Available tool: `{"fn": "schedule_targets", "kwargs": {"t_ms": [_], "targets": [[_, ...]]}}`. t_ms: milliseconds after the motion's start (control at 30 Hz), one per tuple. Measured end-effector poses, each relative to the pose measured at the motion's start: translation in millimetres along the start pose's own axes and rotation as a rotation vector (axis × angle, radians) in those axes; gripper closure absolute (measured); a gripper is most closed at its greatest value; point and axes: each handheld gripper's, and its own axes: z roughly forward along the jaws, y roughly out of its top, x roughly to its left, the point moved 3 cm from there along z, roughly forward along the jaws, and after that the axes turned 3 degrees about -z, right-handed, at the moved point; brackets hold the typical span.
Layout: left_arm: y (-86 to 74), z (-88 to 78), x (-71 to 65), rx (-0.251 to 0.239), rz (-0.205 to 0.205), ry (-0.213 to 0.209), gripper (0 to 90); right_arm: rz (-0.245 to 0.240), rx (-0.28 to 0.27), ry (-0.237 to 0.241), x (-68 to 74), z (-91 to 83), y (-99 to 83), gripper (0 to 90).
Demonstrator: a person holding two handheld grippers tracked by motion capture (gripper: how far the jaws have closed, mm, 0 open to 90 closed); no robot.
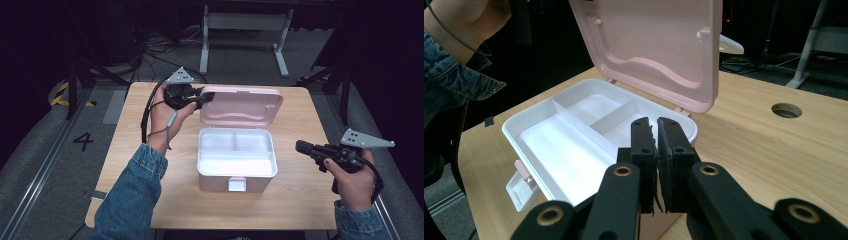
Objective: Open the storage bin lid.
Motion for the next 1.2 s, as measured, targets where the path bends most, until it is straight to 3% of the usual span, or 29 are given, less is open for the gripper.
{"fn": "schedule_targets", "kwargs": {"t_ms": [167, 333, 533, 767, 1000, 1200], "targets": [[0.4, 5.7, 5.6, 0.002, -0.007, 0.01, 69.5, -0.001, 0.002, -0.006, -1.0, -0.5, -0.6, 85.0], [2.0, 11.1, 10.6, 0.011, -0.009, 0.026, 69.7, -0.006, 0.033, -0.061, -6.2, -0.1, -2.9, 81.1], [3.8, 17.8, 18.7, 0.022, -0.023, 0.024, 69.7, 0.001, 0.06, -0.088, -13.8, 1.3, -6.9, 76.7], [4.9, 27.6, 30.3, 0.042, -0.042, 0.025, 69.3, 0.007, 0.085, -0.087, -18.1, 5.1, -11.2, 72.5], [3.9, 38.3, 38.5, 0.062, -0.051, 0.056, 66.6, 0.023, 0.091, -0.09, -21.4, 5.7, -13.2, 70.1], [-1.5, 47.7, 48.3, 0.069, -0.093, 0.057, 65.5, 0.031, 0.098, -0.092, -24.2, 7.4, -15.6, 68.5]]}}
